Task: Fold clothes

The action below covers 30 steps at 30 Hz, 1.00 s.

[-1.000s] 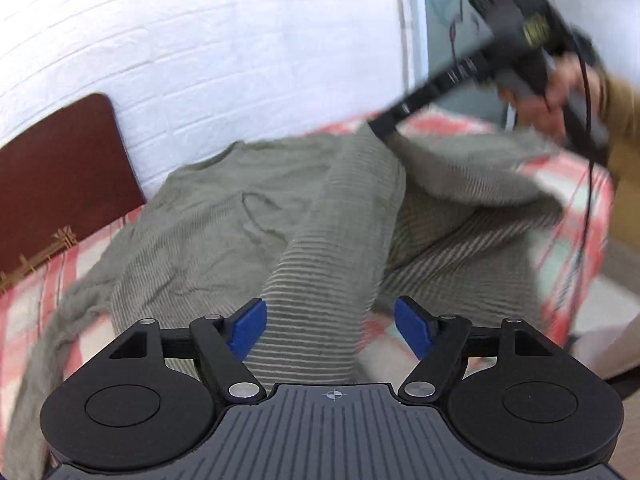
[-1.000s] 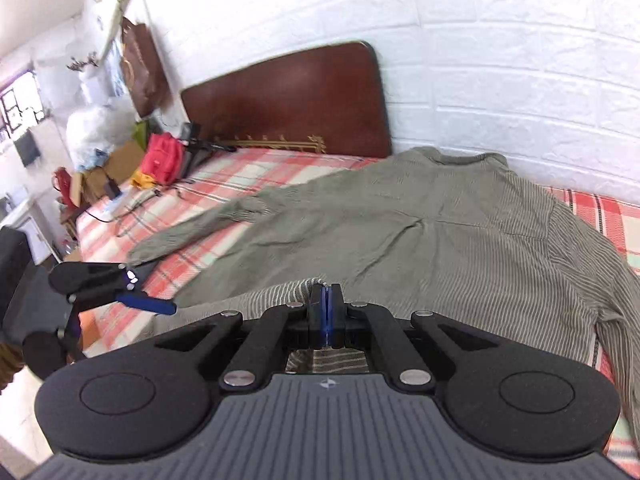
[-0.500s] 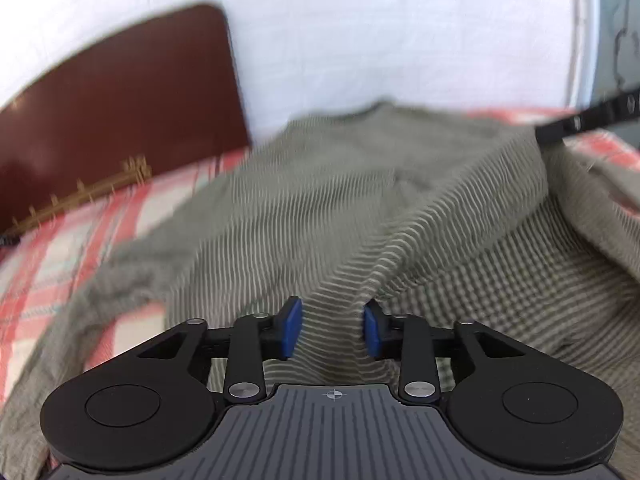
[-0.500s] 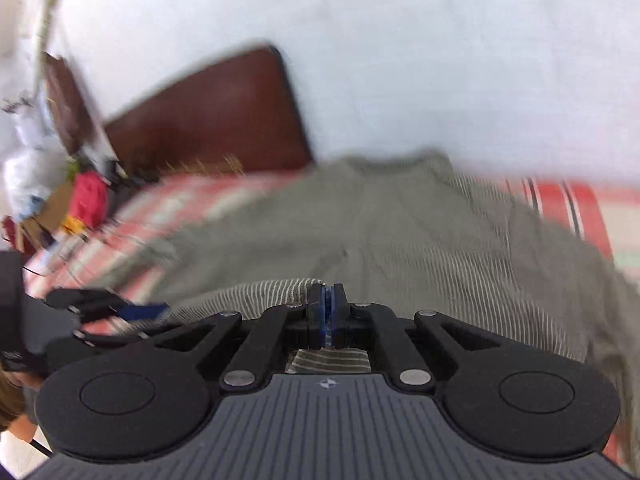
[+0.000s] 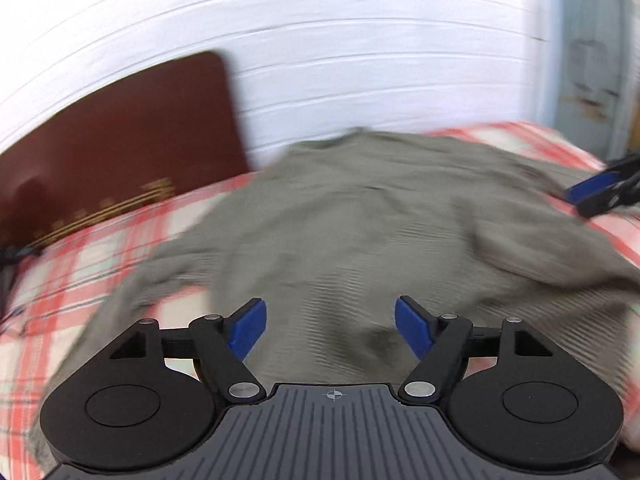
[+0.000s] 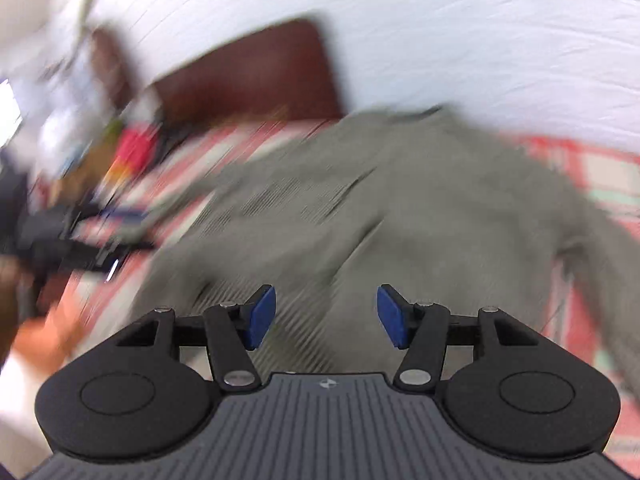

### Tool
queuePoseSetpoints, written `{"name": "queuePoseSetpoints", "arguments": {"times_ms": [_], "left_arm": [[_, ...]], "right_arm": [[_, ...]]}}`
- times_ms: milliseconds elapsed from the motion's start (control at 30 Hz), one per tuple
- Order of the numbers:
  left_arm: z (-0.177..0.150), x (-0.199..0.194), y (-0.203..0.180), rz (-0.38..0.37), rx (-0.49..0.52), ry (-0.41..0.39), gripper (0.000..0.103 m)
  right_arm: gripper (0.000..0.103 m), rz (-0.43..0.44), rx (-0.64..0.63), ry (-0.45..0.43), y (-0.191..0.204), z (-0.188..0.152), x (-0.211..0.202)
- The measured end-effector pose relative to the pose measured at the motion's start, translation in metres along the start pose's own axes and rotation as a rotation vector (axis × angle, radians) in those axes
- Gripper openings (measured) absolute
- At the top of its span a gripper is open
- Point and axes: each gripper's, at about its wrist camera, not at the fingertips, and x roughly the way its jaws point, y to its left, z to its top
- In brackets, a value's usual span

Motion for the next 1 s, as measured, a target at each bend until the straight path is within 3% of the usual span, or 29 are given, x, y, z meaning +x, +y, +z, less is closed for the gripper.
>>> {"name": "queuePoseSetpoints", "arguments": {"times_ms": [133,300,400,533,567,600,633,667,867,1000], "left_arm": [[-0.020,-0.003,-0.047,-0.142,0.036,0.037,0.082],[-0.045,0.018,-0.057,-0.219,-0.096,0.103,0.082],[-0.057,0.023,-0.058,-0.265,-0.185,0.132,0.082],[-0.070,0.014,-0.064,-0.291,-0.196,0.129,0.082],[-0.071,0.011,-0.066,-0.288,-0.179,0.122,0.082],[-0.073,0.009,-0.068,-0.285,-0.159,0.114,0.082],[-0.074,0.005,-0.072,-0.281,-0.126,0.102,0.082],[-0.074,0.002,-0.077,-0.279,-0.084,0.087,0.082],[-0.071,-0.014,-0.112,-0.277,0.187,-0.027,0.082],[-0.067,-0.004,-0.133,-0.270,0.346,-0.078,0.083]], "right_arm": [[0.061,0.100,-0.150,0.128,0.047,-0.041,0.002],[0.061,0.135,-0.262,0.222,0.081,-0.080,0.001],[0.061,0.088,-0.340,0.230,0.091,-0.094,0.006],[0.054,0.010,-0.442,0.256,0.096,-0.109,0.018],[0.050,0.004,-0.443,0.252,0.095,-0.109,0.018],[0.039,-0.002,-0.444,0.248,0.094,-0.109,0.019],[0.013,-0.002,-0.436,0.242,0.093,-0.107,0.019],[0.004,0.021,-0.394,0.230,0.089,-0.102,0.017],[0.005,0.166,-0.146,0.160,0.068,-0.071,0.008],[0.005,0.312,-0.071,0.189,0.065,-0.067,0.010]]}}
